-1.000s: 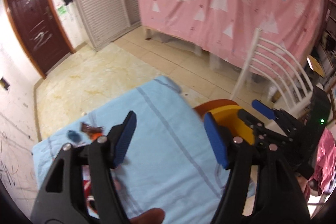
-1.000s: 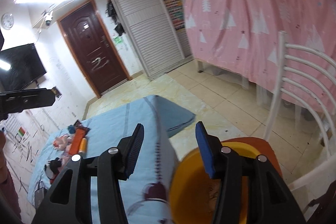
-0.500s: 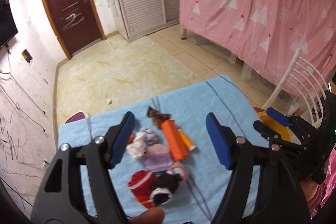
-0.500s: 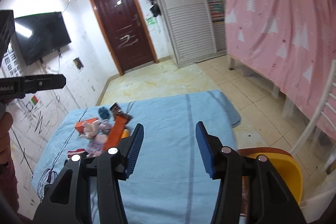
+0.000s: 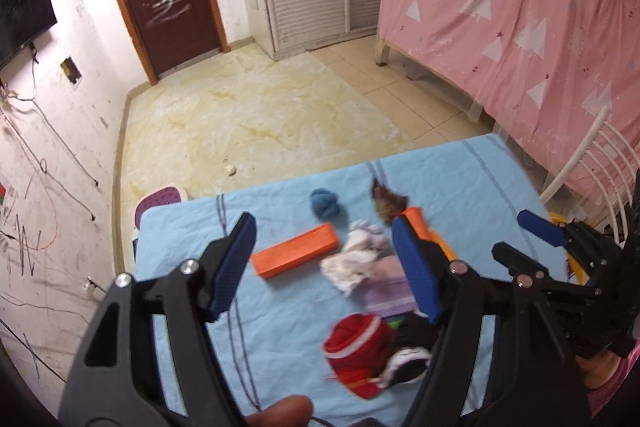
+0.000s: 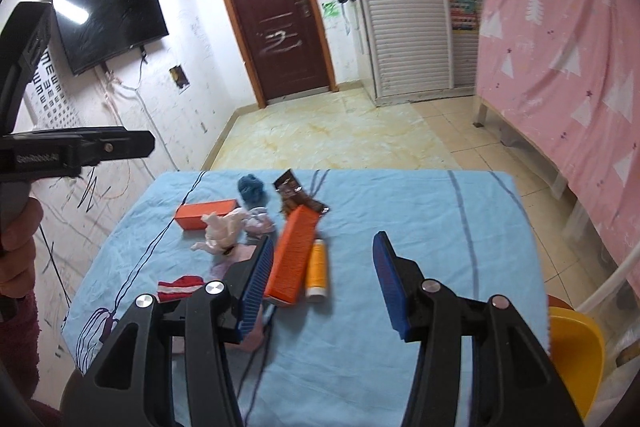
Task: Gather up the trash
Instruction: 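Move both tools back over the bedsheet toward the orange box and tissue, then grasp the orange box with the left tool while the right tool grasps the white tissue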
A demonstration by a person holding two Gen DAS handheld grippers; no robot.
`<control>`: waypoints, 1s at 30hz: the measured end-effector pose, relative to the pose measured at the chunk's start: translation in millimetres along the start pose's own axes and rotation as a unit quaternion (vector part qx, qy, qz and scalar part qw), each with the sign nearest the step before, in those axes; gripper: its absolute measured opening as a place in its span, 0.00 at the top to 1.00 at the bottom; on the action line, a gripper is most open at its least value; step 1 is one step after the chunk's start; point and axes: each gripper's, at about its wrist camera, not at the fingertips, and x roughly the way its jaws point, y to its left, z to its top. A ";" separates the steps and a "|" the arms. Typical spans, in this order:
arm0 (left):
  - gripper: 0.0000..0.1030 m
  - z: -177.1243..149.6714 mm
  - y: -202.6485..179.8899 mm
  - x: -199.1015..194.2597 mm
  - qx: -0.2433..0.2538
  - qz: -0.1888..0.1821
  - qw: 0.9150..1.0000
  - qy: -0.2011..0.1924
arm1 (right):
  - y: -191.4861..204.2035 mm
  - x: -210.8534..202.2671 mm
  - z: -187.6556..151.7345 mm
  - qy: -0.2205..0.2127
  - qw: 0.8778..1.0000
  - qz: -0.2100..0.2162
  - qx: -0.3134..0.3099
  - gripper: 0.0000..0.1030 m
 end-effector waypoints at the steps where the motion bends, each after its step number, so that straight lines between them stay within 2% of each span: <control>1: 0.34 -1.2 4.6 4.7 -0.004 0.001 1.000 0.004 | 4.4 4.8 1.0 0.004 1.000 0.001 -0.003 0.56; 10: 0.34 -17.0 43.2 65.7 -0.017 -0.002 0.998 0.056 | 30.9 38.4 9.7 0.028 0.999 0.013 -0.031 0.56; 12: 0.34 -20.9 48.2 77.3 0.001 -0.022 0.998 0.066 | 36.4 44.9 12.6 0.030 0.999 0.015 -0.038 0.56; 16: 0.34 -27.4 53.0 98.2 0.035 -0.036 0.996 0.080 | 45.8 56.3 17.5 0.039 0.998 0.023 -0.048 0.56; 23: 0.34 -32.1 57.2 125.8 0.058 -0.072 0.991 0.097 | 68.0 68.6 19.1 0.046 0.996 0.036 -0.067 0.56; 29: 0.35 -41.2 51.6 142.0 0.081 -0.089 0.986 0.112 | 85.2 78.6 18.6 0.057 0.994 0.035 -0.084 0.56; 30: 0.37 -42.8 51.5 141.8 0.083 -0.088 0.987 0.106 | 87.5 80.7 18.4 0.059 0.994 0.035 -0.086 0.56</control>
